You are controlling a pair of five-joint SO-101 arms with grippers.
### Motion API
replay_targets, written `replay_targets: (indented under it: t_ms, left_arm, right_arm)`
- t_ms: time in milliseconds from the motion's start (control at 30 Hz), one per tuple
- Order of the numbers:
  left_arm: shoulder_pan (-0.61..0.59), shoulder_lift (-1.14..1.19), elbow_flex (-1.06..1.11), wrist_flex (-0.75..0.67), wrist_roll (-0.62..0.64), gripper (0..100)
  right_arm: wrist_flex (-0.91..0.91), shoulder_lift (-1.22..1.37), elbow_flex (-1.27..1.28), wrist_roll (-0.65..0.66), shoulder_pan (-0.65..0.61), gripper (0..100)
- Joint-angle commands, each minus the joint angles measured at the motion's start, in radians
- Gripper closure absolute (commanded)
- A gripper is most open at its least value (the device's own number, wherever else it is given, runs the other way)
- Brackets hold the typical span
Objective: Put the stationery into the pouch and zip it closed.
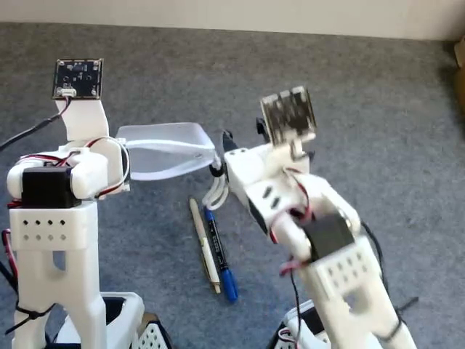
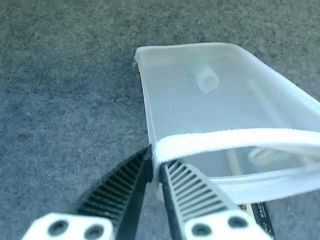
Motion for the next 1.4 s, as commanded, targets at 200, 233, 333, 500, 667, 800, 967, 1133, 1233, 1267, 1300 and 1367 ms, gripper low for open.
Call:
replay_targets:
  t_ms: [200,233,333,500,667,800,967,1133,1233,1267,1300,1367]
  left_arm:
    - [-0.157,0.001,-0.028,0.023,-0.04,99]
    - [-0.168,0.001,-0.025,0.023,-0.041,99]
    - [-0.197,0.001,-0.024,0.029,-0.044,99]
    - [-0.211,0.001,-0.021,0.049,-0.046,99]
    - [-0.211,0.001,-0.012,0.048,-0.046,99]
    - [-0.209,0.001,0.031,0.043,-0.048,99]
    - [-0.209,0.001,0.045,0.034,-0.048,99]
    - [-0.209,0.001,0.047,0.028,-0.048,99]
    - [-0.209,0.001,0.047,0.028,-0.048,99]
    - [-0.209,0.001,0.047,0.029,-0.048,99]
    - [-0.211,0.001,0.047,0.029,-0.048,99]
    - [-0.216,0.001,0.047,0.029,-0.048,99]
  right_arm:
    - [0.194,0.248,-0.231,-0.098,0.022,80.7]
    - [0.197,0.268,-0.236,-0.098,0.022,80.7]
    - [0.193,0.331,-0.237,-0.098,0.042,80.7]
    - [0.189,0.473,-0.268,-0.098,0.082,80.7]
    - [0.194,0.657,-0.369,-0.098,0.104,80.7]
    - [0.199,0.802,-0.455,-0.124,0.139,80.7]
    - [0.234,0.929,-0.519,-0.204,0.153,80.7]
    - [0.325,0.998,-0.596,-0.267,0.153,80.7]
    - [0.36,1.023,-0.622,-0.258,0.147,80.7]
    - [0.363,1.027,-0.625,-0.233,0.145,80.7]
    - [0.361,1.03,-0.624,-0.195,0.136,80.7]
    - [0.361,1.032,-0.625,-0.126,0.12,80.7]
